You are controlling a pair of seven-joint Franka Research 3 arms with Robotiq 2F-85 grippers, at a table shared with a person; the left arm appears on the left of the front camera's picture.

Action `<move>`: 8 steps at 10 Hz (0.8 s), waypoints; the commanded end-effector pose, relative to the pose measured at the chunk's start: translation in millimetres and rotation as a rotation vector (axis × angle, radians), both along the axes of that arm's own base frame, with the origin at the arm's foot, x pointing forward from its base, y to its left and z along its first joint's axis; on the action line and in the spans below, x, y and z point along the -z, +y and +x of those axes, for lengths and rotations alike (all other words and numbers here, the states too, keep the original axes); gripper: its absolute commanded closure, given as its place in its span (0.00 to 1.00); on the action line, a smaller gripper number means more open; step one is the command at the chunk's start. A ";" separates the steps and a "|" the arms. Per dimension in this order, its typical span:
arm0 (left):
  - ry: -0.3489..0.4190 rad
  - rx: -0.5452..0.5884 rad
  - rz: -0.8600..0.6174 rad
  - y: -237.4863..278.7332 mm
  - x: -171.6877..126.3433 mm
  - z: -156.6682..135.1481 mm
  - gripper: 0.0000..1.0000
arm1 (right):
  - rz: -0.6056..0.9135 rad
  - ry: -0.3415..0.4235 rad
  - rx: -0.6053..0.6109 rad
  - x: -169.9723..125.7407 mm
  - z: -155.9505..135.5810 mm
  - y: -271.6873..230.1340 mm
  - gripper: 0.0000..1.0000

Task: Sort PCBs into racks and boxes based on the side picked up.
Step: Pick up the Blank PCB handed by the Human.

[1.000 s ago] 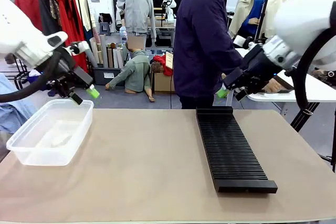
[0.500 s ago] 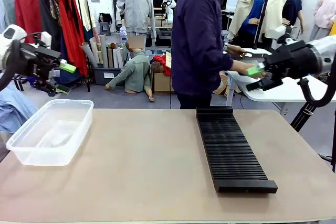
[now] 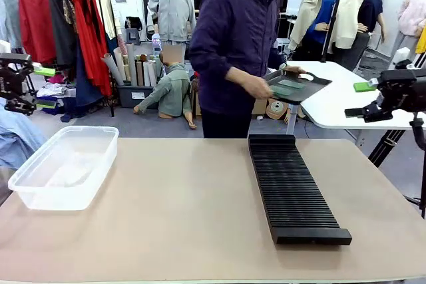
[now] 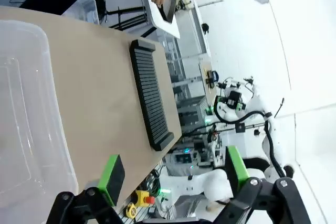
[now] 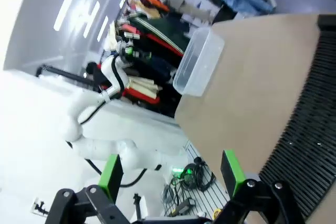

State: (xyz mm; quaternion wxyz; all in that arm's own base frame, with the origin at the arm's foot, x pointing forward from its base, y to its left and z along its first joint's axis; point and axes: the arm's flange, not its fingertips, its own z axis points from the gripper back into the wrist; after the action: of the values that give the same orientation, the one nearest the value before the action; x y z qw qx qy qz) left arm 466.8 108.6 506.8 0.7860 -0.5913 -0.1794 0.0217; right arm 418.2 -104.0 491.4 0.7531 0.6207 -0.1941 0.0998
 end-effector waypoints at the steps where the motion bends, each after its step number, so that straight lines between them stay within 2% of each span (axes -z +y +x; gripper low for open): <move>1: -0.005 -0.043 -0.030 -7.8 2.0 -4.2 0.00 | 0.076 -0.005 0.067 -2.2 -3.7 2.0 0.00; 3: 0.002 -0.065 -0.039 -9.1 8.5 -1.1 0.00 | 0.119 0.010 0.139 -1.6 -1.7 2.5 0.00; 7: -0.014 -0.151 -0.086 -18.7 10.8 -0.5 0.00 | 0.116 0.019 0.136 2.2 4.7 8.3 0.00; 8: -0.039 -0.162 -0.096 -18.3 10.1 -1.6 0.00 | 0.113 -0.004 0.099 4.8 3.6 4.5 0.00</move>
State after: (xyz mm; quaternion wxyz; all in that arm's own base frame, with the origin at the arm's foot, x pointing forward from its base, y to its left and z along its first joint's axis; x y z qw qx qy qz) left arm 471.7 98.1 494.6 0.7603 -0.6068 -0.2182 0.0779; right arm 423.4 -96.2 485.1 0.7233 0.6491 -0.2295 0.0529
